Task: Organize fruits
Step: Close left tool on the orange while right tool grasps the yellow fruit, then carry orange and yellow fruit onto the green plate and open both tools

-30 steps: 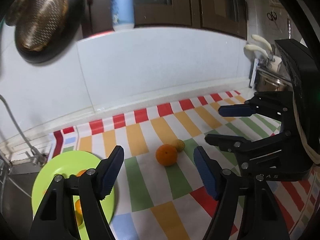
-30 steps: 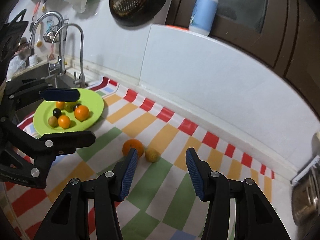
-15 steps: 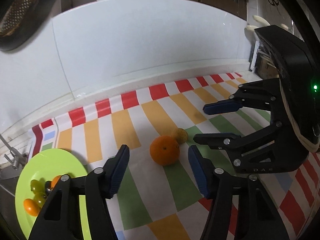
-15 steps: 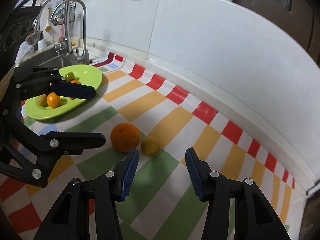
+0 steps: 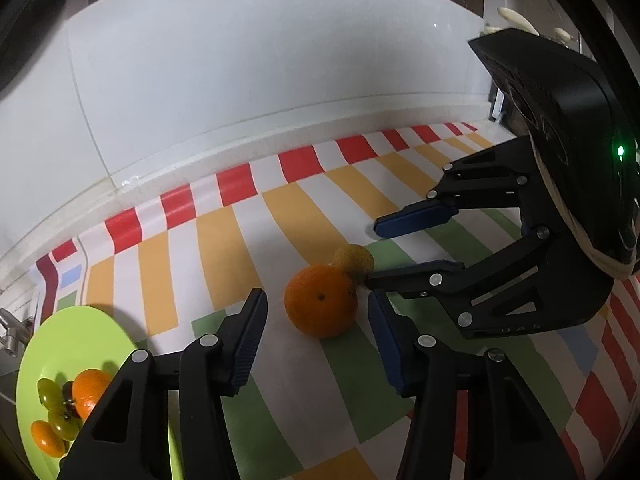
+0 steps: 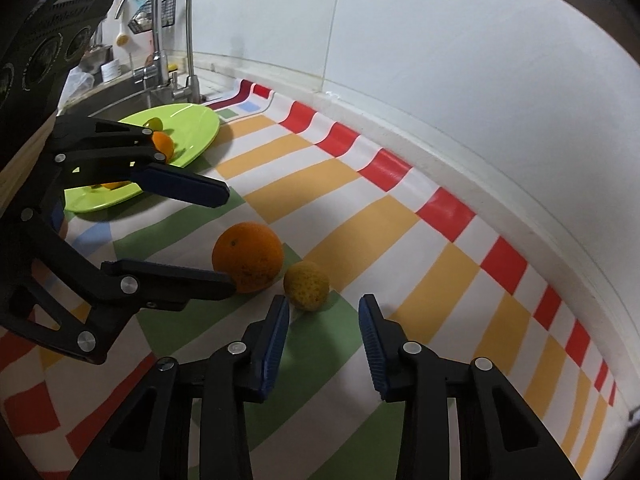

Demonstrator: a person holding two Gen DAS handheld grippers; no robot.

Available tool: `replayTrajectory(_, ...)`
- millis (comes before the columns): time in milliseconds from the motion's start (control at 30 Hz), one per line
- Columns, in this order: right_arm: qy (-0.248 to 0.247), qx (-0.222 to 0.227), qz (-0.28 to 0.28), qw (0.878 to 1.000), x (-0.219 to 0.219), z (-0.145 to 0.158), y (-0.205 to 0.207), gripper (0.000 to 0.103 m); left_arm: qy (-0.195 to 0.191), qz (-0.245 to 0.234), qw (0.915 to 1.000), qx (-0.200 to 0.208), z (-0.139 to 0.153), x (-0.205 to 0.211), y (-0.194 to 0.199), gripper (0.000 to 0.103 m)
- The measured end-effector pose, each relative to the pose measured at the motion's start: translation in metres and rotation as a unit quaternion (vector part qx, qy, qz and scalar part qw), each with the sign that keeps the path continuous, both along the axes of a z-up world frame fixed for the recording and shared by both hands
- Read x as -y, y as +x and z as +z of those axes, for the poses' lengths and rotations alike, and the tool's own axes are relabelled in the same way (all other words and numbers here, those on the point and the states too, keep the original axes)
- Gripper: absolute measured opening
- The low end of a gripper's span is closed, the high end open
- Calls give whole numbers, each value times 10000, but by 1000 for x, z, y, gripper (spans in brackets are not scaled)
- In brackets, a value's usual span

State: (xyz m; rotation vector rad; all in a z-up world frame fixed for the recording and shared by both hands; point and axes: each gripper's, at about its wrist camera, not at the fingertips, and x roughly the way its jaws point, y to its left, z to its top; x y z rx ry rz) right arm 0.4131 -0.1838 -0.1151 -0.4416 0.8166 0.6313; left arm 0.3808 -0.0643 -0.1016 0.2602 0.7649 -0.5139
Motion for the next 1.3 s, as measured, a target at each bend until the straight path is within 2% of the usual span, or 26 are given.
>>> replayTrajectory(200, 74, -122, 169, 9998, -3, -4, 8, 35, -60, 10, 9999, -89, -3, 0, 6, 50)
replayTrajectory(400, 100, -153, 294, 9994, -7, -5, 12, 27, -198, -19, 9996, -206, -4, 2, 10, 41)
replayTrajectory(800, 380, -79, -272, 9989, 5, 3, 0, 27, -347, 221, 9989, -207, 2, -1, 0, 40)
replayTrajectory(1067, 635, 21, -667, 9957, 8, 14, -15, 27, -542, 565, 9969, -32, 23, -14, -18, 40)
replayTrajectory(1300, 783, 258, -870, 9928, 2, 31, -38, 27, -673, 677, 9952, 233, 45, -24, -35, 40)
